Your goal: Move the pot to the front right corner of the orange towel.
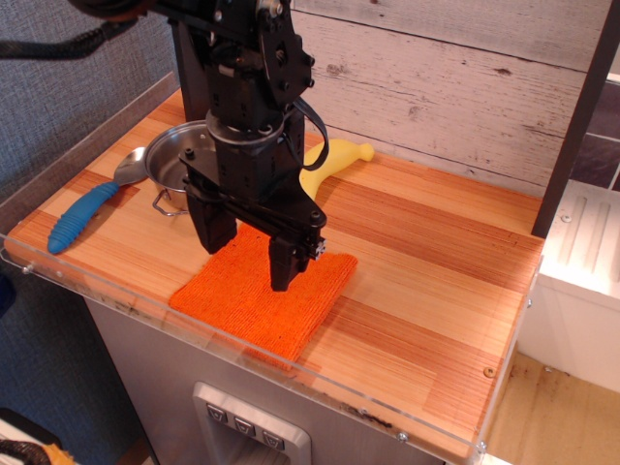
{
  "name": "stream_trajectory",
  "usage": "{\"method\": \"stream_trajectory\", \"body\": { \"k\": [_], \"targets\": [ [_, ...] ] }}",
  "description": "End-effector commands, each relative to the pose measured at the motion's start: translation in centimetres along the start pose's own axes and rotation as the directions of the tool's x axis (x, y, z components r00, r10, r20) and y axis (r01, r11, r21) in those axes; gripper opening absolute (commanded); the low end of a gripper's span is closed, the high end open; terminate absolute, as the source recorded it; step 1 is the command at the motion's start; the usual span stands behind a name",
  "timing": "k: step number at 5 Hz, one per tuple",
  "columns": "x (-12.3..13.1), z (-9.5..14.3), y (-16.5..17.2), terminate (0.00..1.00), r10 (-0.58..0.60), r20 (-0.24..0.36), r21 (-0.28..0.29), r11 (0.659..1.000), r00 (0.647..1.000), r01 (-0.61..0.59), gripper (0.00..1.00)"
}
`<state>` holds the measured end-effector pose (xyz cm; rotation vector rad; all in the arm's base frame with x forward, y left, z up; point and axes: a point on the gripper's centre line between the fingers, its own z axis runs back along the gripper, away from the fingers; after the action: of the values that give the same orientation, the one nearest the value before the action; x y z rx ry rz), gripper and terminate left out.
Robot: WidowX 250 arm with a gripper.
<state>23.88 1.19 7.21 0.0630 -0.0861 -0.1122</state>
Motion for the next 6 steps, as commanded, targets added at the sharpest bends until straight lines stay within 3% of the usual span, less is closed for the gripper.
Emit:
{"method": "stream_trajectory", "body": {
  "k": [1,4,6],
  "targets": [
    [0.0,0.0,0.0,0.0,0.0,0.0,0.0,1.0,1.0,0.0,1.0],
    [4.6,-0.6,6.8,0.0,0.115,0.021,0.033,0.993,0.993,-0.116,1.0],
    [6.6,-3.5,8.2,0.0,0.13,-0.031,0.062,0.99,0.991,-0.128,1.0]
  ]
}}
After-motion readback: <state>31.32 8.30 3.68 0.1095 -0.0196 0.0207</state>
